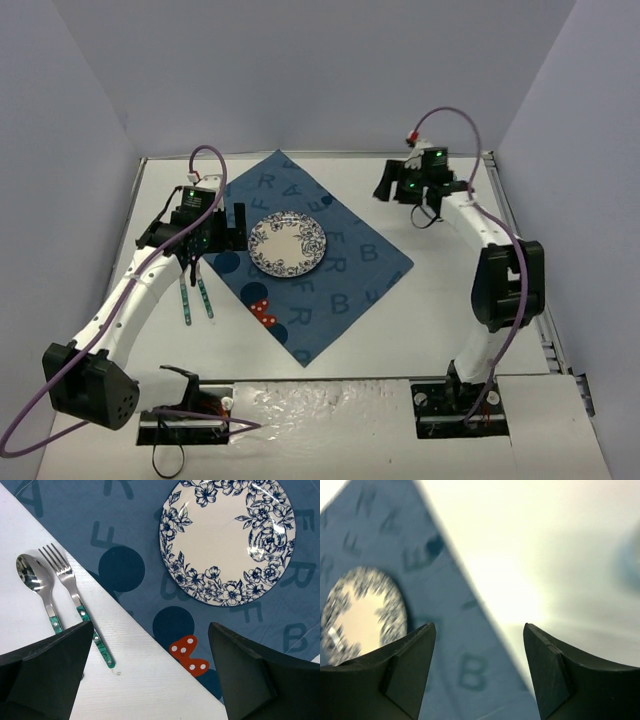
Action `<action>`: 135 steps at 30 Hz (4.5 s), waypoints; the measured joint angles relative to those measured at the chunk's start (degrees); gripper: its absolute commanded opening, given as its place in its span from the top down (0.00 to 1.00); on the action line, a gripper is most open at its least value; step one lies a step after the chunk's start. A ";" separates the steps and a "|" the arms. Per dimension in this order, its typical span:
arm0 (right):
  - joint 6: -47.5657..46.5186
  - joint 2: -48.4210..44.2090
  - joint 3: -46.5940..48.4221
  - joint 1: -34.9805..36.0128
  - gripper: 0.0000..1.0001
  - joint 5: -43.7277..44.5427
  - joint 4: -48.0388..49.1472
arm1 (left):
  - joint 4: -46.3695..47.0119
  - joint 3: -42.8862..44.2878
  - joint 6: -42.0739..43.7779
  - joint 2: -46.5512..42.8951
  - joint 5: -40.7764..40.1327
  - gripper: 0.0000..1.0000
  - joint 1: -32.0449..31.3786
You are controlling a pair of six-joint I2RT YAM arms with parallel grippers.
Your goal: Set the dinner table for one person
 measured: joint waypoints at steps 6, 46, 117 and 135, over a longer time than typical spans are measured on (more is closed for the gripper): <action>-9.47 -2.65 12.44 -12.85 0.40 4.75 -3.60 | -0.61 0.00 0.40 0.00 0.02 0.03 0.00; -38.52 29.62 37.15 -15.84 1.00 1.00 -11.39 | -1.02 -2.75 3.20 -0.90 0.20 0.03 0.00; -13.82 3.67 10.12 -8.40 1.00 15.63 -21.96 | -0.51 -3.69 2.68 -0.55 0.73 0.03 0.00; 2.39 -13.99 -9.30 5.89 1.00 19.84 -22.13 | -1.80 -5.85 -1.47 -3.71 -3.00 0.03 0.00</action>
